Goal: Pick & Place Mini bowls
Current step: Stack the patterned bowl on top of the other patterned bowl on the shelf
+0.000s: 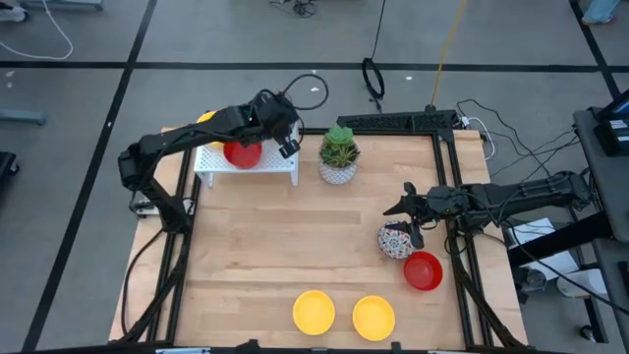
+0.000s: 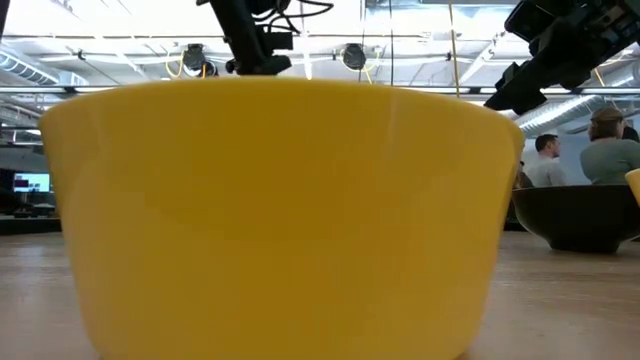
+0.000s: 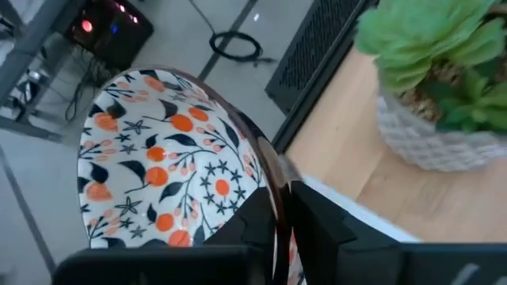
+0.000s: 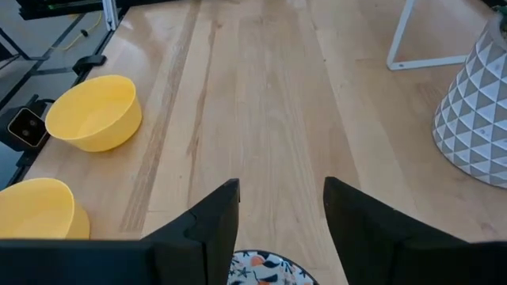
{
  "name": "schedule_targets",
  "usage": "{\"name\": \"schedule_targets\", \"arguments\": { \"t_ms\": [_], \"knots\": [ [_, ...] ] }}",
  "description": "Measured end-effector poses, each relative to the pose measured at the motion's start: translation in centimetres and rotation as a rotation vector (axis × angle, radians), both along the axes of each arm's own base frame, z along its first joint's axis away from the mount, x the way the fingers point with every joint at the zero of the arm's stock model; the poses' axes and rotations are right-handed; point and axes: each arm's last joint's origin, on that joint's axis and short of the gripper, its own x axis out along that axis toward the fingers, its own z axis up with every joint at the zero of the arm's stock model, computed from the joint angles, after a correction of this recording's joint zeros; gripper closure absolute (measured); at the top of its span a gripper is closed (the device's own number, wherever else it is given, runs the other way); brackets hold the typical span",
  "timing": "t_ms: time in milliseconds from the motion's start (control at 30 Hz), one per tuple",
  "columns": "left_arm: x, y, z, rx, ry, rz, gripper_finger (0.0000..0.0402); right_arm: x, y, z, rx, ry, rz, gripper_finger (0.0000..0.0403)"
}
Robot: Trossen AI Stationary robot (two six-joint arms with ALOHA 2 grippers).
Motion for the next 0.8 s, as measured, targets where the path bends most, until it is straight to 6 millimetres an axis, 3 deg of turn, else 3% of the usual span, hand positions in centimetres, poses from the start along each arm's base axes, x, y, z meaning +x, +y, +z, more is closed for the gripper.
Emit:
{"name": "schedule_targets", "arguments": {
  "t_ms": [200, 467, 800],
  "knots": [
    [-0.6, 0.4, -1.0, -0.053, 0.073, 0.037, 0.0384, -0.1, 0.0, -0.2, -0.004, 0.020, -0.001, 0.0232],
    [0.1, 0.9, -2.1, -0.081, 0.088, 0.035, 0.0360, -0.1, 0.0, -0.2, -0.005, 0.023, -0.003, 0.0232],
    [0.1, 1.4, -2.6, -0.109, 0.101, 0.033, 0.0381, -0.1, 0.0, -0.2, -0.005, 0.023, -0.003, 0.0232]
  ]
}}
